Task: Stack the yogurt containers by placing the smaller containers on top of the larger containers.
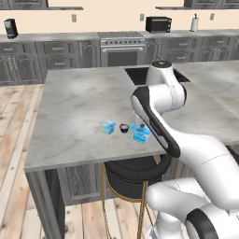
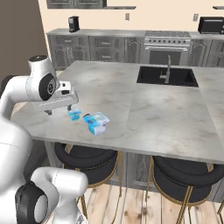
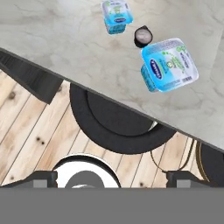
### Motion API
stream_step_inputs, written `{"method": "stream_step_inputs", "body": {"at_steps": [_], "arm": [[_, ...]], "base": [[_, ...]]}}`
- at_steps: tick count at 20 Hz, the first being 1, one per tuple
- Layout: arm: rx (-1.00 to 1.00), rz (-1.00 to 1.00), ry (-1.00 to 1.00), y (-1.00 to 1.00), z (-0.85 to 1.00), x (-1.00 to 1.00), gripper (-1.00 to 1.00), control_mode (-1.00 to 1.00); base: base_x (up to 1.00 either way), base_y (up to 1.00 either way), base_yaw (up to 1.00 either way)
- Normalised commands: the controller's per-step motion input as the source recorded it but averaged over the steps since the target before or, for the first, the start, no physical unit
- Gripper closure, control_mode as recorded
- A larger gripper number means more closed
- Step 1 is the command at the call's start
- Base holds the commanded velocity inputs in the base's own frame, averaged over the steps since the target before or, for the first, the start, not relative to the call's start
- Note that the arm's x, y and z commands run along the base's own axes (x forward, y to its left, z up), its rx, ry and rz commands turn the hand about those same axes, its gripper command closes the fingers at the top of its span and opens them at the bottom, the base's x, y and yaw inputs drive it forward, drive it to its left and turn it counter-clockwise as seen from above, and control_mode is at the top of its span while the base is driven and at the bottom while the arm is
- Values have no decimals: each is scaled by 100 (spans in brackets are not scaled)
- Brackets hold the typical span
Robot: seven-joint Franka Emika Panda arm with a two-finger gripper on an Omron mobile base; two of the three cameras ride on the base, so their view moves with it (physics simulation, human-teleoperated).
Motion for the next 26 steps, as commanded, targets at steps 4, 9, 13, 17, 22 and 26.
{"method": "stream_step_inputs", "body": {"at_steps": [4, 9, 13, 17, 22, 26], "arm": [[-2, 3, -2, 31, -36, 0, -100, -100], [-1, 2, -1, 30, -35, 0, -100, -100], [0, 1, 0, 23, -30, 10, -100, -100], [-4, 0, 0, 17, -4, 17, -100, -100], [-8, 0, 0, 13, 0, 14, -100, -100], [-8, 0, 0, 13, 0, 14, -100, -100]], "base": [[0, 0, 0], [0, 0, 0], [0, 0, 0], [0, 0, 0], [0, 0, 0], [0, 0, 0]]}}
